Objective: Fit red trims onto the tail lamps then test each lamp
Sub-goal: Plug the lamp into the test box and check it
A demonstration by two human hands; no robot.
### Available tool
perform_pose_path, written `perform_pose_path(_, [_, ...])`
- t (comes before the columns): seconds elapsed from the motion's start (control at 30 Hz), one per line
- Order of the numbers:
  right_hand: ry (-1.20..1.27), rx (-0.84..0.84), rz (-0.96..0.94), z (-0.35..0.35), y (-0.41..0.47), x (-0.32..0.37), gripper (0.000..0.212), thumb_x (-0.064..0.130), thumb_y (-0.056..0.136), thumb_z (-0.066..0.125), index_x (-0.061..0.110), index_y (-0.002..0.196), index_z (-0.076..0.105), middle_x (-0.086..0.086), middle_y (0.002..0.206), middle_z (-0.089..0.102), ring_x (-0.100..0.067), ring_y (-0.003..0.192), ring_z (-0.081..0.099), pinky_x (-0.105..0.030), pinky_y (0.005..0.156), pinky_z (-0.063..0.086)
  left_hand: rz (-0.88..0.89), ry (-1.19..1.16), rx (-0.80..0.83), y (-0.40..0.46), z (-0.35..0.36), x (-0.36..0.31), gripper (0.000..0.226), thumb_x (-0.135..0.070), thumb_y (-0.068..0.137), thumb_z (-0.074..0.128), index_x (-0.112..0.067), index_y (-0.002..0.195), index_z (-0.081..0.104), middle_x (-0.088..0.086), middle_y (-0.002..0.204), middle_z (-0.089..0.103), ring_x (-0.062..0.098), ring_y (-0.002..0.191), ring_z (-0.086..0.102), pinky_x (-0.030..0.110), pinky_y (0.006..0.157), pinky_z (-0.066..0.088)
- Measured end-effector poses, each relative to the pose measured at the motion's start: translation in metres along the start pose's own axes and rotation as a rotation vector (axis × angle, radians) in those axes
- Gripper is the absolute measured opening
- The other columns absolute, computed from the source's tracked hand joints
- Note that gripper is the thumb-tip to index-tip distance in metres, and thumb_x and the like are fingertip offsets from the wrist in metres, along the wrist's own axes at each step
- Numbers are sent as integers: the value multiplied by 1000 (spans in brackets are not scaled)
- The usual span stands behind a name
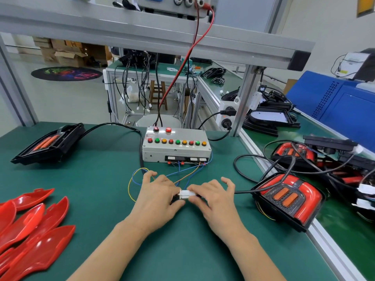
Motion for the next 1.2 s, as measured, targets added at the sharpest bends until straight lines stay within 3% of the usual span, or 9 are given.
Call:
perform_pose_path(0.07, [-16, 62, -14, 4, -1, 0, 21, 37, 96, 51, 29, 106, 68, 12, 87, 63, -12, 95, 52, -28, 107, 1, -22, 34, 38, 1, -2, 2, 42, -61, 82, 39, -24, 78, 60, -12, 81, 61, 7, 88, 49, 27, 98, 21])
perform_pose_path(0.13, [-2, 130, -29, 8, -1, -1, 21, 37, 97, 52, 33, 111, 67, 13, 96, 62, -9, 101, 49, -32, 111, -1, -74, -117, 20, 3, -10, 5, 52, -69, 70, 35, -22, 68, 57, -10, 73, 59, 9, 76, 50, 25, 82, 34])
perform_pose_path(0.23, [21, 183, -50, 12, -1, 0, 23, 35, 98, 52, 36, 115, 66, 15, 103, 61, -6, 107, 47, -30, 112, -4, -231, -380, -114, 11, -25, 24, 43, -60, 73, 54, -31, 99, 72, -17, 101, 68, 7, 98, 58, 22, 85, 40])
perform_pose_path(0.3, [56, 193, -65, 13, 0, 1, 23, 33, 98, 52, 36, 116, 67, 15, 103, 60, -6, 108, 47, -25, 110, -6, -312, -327, -201, 24, -30, 43, 37, -35, 85, 61, -27, 121, 64, -11, 121, 63, 14, 113, 53, 26, 94, 36])
perform_pose_path(0.37, [82, 214, -89, 13, -1, 3, 24, 31, 98, 52, 36, 116, 67, 14, 103, 59, -5, 107, 46, -25, 110, -6, -390, -175, -201, 38, -32, 61, 47, -20, 89, 55, -25, 136, 50, -4, 134, 55, 21, 119, 48, 32, 98, 30])
perform_pose_path(0.6, [152, 269, -114, 14, -2, 9, 28, 23, 99, 52, 40, 115, 68, 17, 96, 48, -2, 104, 42, -26, 113, -6, -439, 160, -12, 71, -23, 87, 73, -10, 86, 49, -25, 150, 18, 0, 147, 35, 23, 128, 39, 42, 108, 21])
perform_pose_path(0.97, [122, 252, -62, 7, -5, 8, 29, 20, 97, 51, 24, 124, 61, 6, 117, 59, -13, 117, 41, -36, 116, -5, -417, 310, 35, 78, -9, 93, 64, -14, 86, 49, -26, 146, 28, -1, 148, 34, 22, 125, 43, 46, 111, 13])
perform_pose_path(1.1, [117, 123, -106, -13, -6, 11, 32, 22, 94, 55, 21, 125, 62, 2, 121, 58, -16, 118, 44, -28, 114, -1, -416, 302, 18, 78, -8, 92, 63, -13, 85, 50, -24, 144, 32, 0, 144, 39, 23, 120, 47, 46, 109, 11])
perform_pose_path(1.2, [127, 64, -102, -34, -10, 12, 32, 20, 92, 58, 16, 123, 64, -1, 117, 60, -18, 114, 48, -19, 108, 13, -406, 278, 8, 78, -7, 91, 65, -12, 83, 52, -21, 144, 33, 3, 142, 41, 25, 118, 49, 47, 109, 11])
Point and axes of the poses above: each hand's wrist, its own y-axis towards the middle knuckle, its own z-axis out of the palm, x = y × z, the point moved 3 cm from there along y, towards the middle knuckle
